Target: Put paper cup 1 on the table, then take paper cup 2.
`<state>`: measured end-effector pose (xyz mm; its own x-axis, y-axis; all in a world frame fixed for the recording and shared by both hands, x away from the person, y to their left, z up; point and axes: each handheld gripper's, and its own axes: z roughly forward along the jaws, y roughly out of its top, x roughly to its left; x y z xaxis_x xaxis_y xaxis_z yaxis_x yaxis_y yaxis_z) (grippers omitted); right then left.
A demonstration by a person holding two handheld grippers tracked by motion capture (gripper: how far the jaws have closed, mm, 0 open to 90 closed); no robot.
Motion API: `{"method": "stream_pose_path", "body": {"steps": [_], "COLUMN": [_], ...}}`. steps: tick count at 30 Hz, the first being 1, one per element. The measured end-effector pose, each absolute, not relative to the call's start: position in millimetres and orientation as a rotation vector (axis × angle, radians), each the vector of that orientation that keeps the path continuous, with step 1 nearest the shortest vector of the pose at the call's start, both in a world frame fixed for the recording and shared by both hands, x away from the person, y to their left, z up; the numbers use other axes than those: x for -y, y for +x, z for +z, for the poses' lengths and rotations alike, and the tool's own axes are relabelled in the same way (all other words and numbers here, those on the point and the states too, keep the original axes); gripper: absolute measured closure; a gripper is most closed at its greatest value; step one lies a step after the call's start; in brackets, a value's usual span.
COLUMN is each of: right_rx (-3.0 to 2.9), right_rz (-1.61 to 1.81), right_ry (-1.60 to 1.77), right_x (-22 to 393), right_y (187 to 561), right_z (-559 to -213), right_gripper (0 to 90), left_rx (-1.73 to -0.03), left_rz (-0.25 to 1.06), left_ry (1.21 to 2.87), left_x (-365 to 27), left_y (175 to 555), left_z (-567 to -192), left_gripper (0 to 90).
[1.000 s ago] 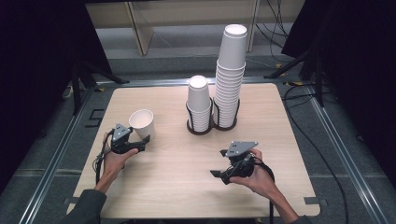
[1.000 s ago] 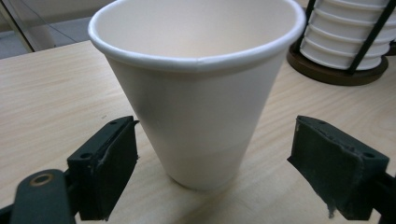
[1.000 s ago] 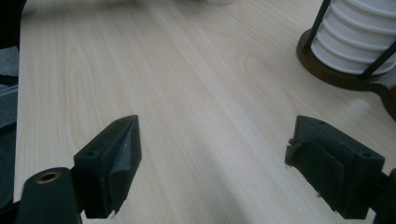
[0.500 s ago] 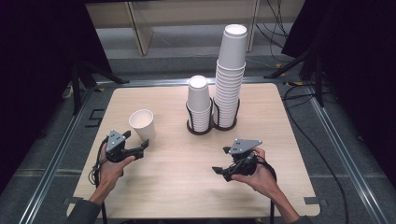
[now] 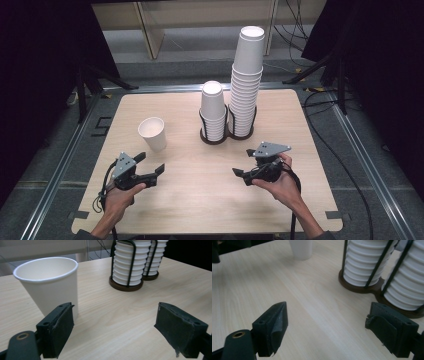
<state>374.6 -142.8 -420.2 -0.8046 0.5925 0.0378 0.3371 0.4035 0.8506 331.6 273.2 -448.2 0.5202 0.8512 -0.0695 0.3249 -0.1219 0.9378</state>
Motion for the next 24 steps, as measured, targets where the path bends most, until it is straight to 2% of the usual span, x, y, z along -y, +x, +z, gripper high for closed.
{"method": "stream_pose_path", "body": {"steps": [13,24], "right_rx": [-2.216,-2.101], "right_rz": [1.392,1.411], "right_ry": [0.982,0.993], "right_x": [174.8,188.3], "right_y": [391.4,419.0], "right_z": [-395.8,-357.6], "right_gripper": [16.9,15.7], "left_rx": [-0.944,-0.961], "left_rz": [0.571,0.554], "left_ry": [1.716,1.74], "left_x": [-256.2,-254.8], "left_y": [308.2,298.4], "left_z": [-454.5,-461.1], "left_gripper": [14.1,14.1]}}
